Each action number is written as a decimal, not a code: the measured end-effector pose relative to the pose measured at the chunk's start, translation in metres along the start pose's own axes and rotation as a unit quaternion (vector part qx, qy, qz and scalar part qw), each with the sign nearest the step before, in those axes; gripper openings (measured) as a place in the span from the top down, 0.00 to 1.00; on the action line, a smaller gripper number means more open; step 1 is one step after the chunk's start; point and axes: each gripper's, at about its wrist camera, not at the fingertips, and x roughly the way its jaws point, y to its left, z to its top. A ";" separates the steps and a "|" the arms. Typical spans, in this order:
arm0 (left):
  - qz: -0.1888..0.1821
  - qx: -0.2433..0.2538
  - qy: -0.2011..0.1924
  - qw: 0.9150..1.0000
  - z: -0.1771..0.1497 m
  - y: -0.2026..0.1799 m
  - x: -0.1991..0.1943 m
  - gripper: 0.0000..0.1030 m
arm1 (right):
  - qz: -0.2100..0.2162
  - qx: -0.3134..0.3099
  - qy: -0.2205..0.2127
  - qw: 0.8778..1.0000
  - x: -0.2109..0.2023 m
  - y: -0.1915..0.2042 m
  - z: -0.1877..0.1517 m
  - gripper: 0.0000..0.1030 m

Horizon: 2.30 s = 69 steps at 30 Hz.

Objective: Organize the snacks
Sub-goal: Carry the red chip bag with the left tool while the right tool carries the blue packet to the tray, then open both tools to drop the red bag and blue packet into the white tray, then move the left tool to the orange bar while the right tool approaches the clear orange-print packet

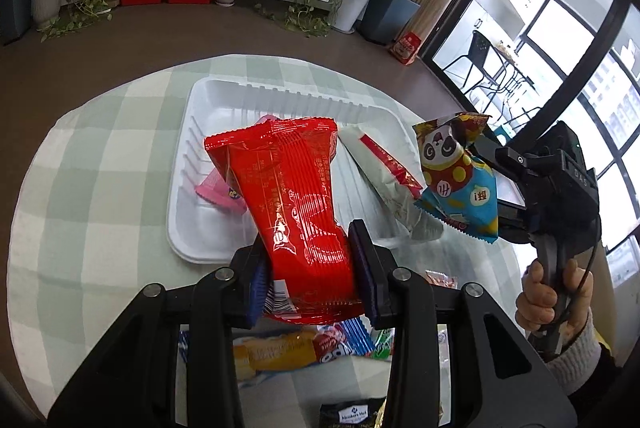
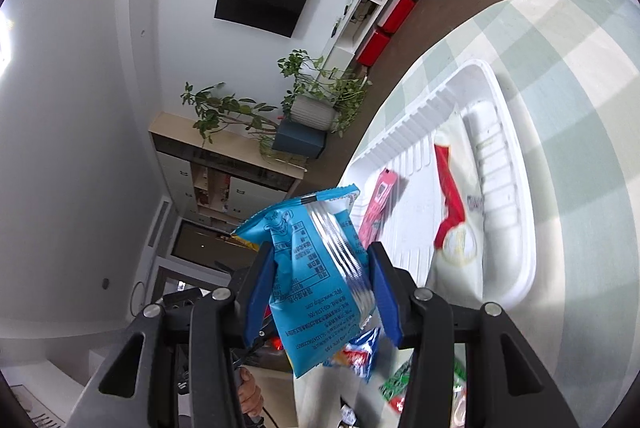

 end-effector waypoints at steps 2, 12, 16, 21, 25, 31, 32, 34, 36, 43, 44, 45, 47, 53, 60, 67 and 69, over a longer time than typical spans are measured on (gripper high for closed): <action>0.003 0.002 0.003 1.000 0.007 0.000 0.012 0.67 | -0.007 -0.003 0.002 1.000 0.007 -0.002 0.004 0.52; 0.021 0.018 0.022 0.999 0.019 -0.003 0.055 0.67 | -0.054 -0.026 0.019 0.998 0.037 -0.005 0.013 0.52; 0.042 0.037 0.022 0.998 0.020 -0.006 0.068 0.66 | -0.083 -0.048 0.023 0.995 0.048 -0.003 0.013 0.50; 0.062 0.043 0.027 0.997 0.020 -0.004 0.083 0.65 | -0.122 -0.074 0.025 0.989 0.056 -0.001 0.011 0.49; 0.075 0.053 0.019 0.996 0.020 -0.005 0.087 0.58 | -0.130 -0.093 0.026 0.987 0.060 0.003 0.012 0.39; 0.085 0.053 -0.007 0.995 0.022 -0.007 0.076 0.53 | -0.143 -0.135 0.018 0.980 0.056 0.017 0.005 0.32; 0.088 0.053 -0.011 0.995 0.022 -0.007 0.072 0.52 | -0.142 -0.140 0.016 0.980 0.054 0.019 0.003 0.31; 0.091 0.051 -0.023 0.994 0.021 -0.008 0.064 0.51 | -0.141 -0.153 0.013 0.978 0.049 0.026 -0.005 0.31; 0.092 0.052 -0.032 0.994 0.018 -0.010 0.051 0.51 | -0.137 -0.167 0.008 0.976 0.043 0.034 -0.011 0.31; 0.093 0.069 -0.063 0.991 -0.013 -0.024 0.000 0.50 | -0.133 -0.231 0.002 0.964 0.012 0.067 -0.046 0.29; 0.089 0.071 -0.066 0.991 -0.020 -0.026 -0.009 0.49 | -0.136 -0.244 0.001 0.960 0.006 0.071 -0.053 0.28; 0.085 0.072 -0.066 0.992 -0.027 -0.027 -0.015 0.49 | -0.140 -0.255 0.002 0.957 0.002 0.075 -0.060 0.28; 0.079 0.073 -0.067 0.992 -0.043 -0.031 -0.030 0.49 | -0.144 -0.275 0.003 0.951 -0.009 0.082 -0.074 0.26; 0.068 0.103 -0.049 0.991 -0.104 -0.045 -0.065 0.49 | -0.184 -0.335 0.020 0.924 -0.031 0.083 -0.125 0.24; 0.060 0.168 -0.008 0.984 -0.176 -0.062 -0.081 0.49 | -0.191 -0.331 0.037 0.923 -0.056 0.067 -0.167 0.24; 0.042 0.272 0.047 0.960 -0.226 -0.090 -0.077 0.49 | -0.194 -0.321 0.045 0.926 -0.065 0.056 -0.194 0.24; 0.042 0.303 0.061 0.950 -0.232 -0.097 -0.073 0.49 | -0.196 -0.324 0.048 0.925 -0.067 0.055 -0.201 0.24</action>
